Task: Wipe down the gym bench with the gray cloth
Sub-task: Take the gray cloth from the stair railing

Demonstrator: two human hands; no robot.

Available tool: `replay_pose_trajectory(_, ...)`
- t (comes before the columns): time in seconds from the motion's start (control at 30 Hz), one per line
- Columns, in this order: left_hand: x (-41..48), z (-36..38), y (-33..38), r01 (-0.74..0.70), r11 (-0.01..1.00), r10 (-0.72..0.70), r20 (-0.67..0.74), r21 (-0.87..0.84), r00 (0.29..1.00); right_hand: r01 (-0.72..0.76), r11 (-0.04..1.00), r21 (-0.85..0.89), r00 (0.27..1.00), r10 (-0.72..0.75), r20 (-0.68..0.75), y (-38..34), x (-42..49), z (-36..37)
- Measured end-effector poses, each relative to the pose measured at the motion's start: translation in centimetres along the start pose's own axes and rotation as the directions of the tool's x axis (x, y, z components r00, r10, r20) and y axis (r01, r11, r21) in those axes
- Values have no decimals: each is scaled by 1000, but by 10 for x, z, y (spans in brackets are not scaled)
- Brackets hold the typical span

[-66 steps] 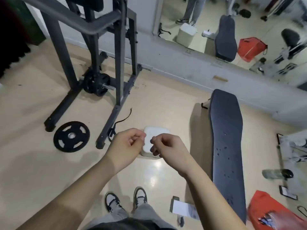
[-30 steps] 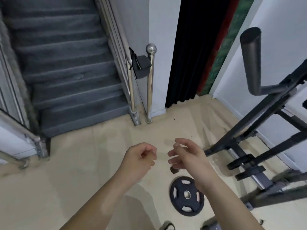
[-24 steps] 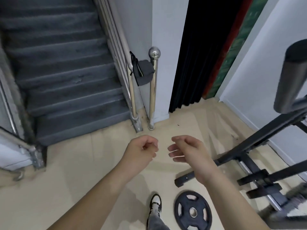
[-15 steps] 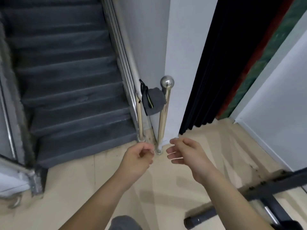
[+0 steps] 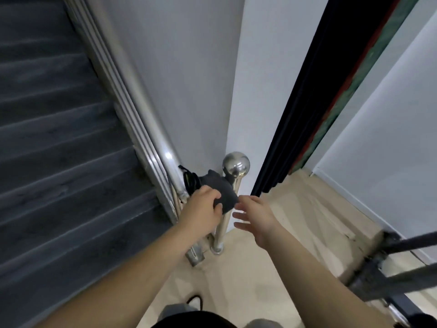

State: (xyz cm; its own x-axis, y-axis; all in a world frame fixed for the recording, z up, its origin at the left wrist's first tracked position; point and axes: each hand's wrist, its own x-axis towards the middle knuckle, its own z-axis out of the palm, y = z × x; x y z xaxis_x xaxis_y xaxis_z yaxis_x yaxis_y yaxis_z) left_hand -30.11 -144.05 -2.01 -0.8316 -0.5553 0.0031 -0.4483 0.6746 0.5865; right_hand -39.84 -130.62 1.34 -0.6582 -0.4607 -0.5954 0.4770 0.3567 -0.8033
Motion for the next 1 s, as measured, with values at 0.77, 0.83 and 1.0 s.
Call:
replay_pose_trajectory(0.77,86,-114,31,-173,870,115,-152,-461,982,7,963,270,999,5,-41,-31,6,41)
replay_pose_trajectory(0.83,75,-134,53,-240,806,195,-139,-541,971,105,959,264,993,-114,20,-42,-5,38)
replay_pose_trajectory(1.0,38,-127,105,-152,681,220,2,-717,975,335,923,190,932,-354,77,-38,-56,5)
